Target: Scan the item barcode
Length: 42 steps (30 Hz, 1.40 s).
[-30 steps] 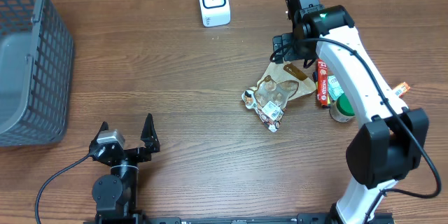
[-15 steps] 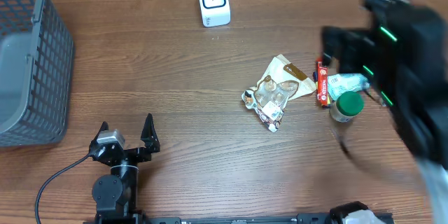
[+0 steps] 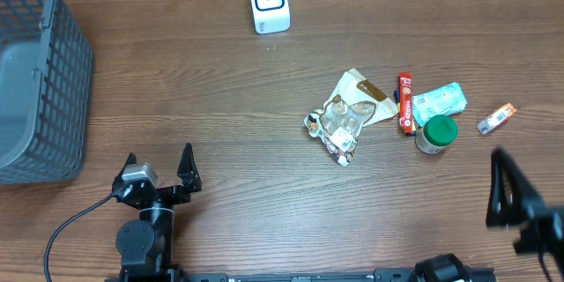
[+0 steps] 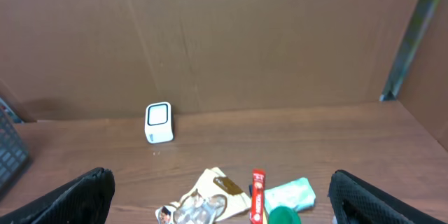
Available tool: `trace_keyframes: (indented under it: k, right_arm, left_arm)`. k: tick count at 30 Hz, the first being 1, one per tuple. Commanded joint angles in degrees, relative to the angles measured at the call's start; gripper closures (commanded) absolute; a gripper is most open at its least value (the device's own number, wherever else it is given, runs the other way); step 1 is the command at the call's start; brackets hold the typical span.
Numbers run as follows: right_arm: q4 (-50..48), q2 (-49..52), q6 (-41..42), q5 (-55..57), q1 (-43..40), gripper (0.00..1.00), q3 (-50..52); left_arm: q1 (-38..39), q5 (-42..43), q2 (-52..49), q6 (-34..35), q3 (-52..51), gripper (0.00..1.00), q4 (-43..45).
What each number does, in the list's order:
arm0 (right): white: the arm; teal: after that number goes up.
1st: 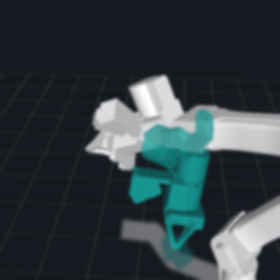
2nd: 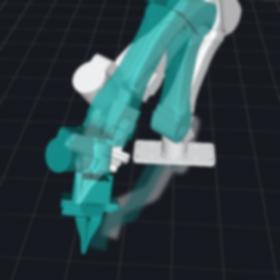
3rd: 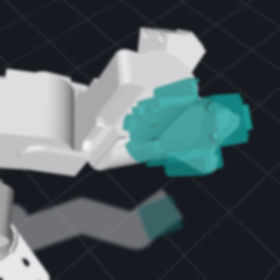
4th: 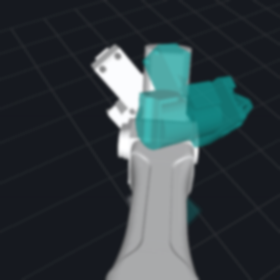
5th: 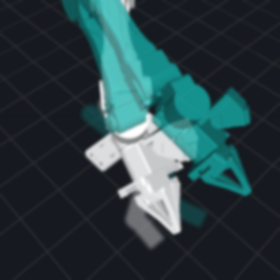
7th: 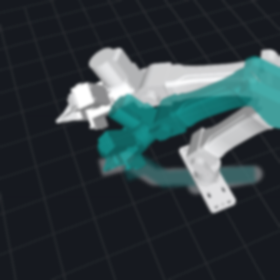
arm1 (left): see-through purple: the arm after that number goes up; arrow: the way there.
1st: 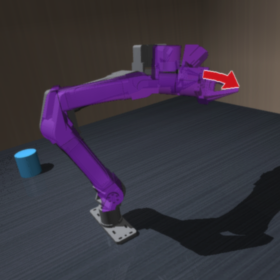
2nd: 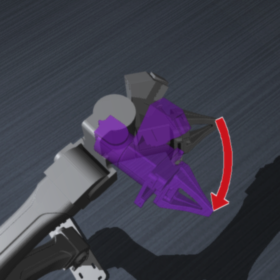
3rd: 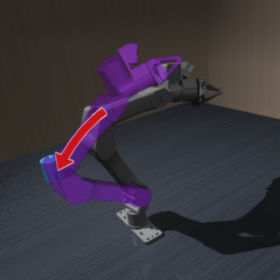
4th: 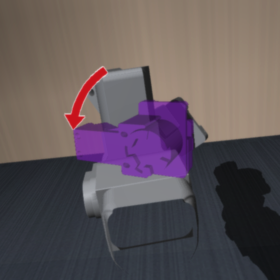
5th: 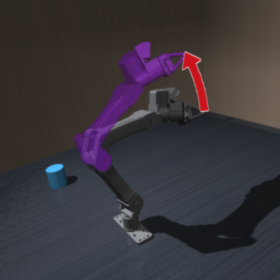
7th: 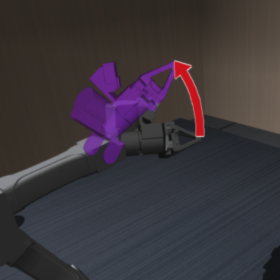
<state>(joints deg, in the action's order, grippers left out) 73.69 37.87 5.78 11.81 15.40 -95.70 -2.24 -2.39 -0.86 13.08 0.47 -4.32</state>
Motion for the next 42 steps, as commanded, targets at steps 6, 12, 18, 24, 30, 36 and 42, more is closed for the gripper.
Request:
trace_keyframes:
  k: [6, 12, 18, 24, 30, 36, 42]
  right_arm:
    - [-13.62, -17.53, 4.02, -0.17, -1.40, 0.00, 23.65]
    - [-36.92, -27.67, 7.76, -3.02, -3.65, 0.00, 46.27]
    - [-69.85, -32.83, 7.76, -8.90, -4.68, 0.00, 68.11]
    - [-86.29, -35.69, 7.78, -14.64, -6.12, 0.00, 83.93]
    - [-86.23, -37.70, 9.40, -14.93, -7.17, 0.00, 91.93]
    - [-82.07, -37.70, 9.44, -14.97, -7.50, 0.00, 94.73]
    - [-70.82, -37.70, 9.03, -14.10, -7.61, 0.00, 95.25]
  left_arm:
    - [-0.02, -0.76, 0.61, -1.51, -0.20, 0.00, 0.17]
    - [-0.02, -0.76, 0.61, -1.49, -0.20, 0.00, 0.17]
    - [-0.02, -0.76, 0.61, -1.51, -0.20, 0.00, 0.17]
    - [-0.02, -0.76, 0.61, -1.51, -0.20, 0.00, 0.17]
    - [-0.02, -0.76, 0.61, -1.49, -0.20, 0.00, 0.17]
    - [-0.02, -0.76, 0.61, -1.51, -0.20, 0.00, 0.17]
    - [-0.02, -0.76, 0.61, -1.49, -0.20, 0.00, 0.17]
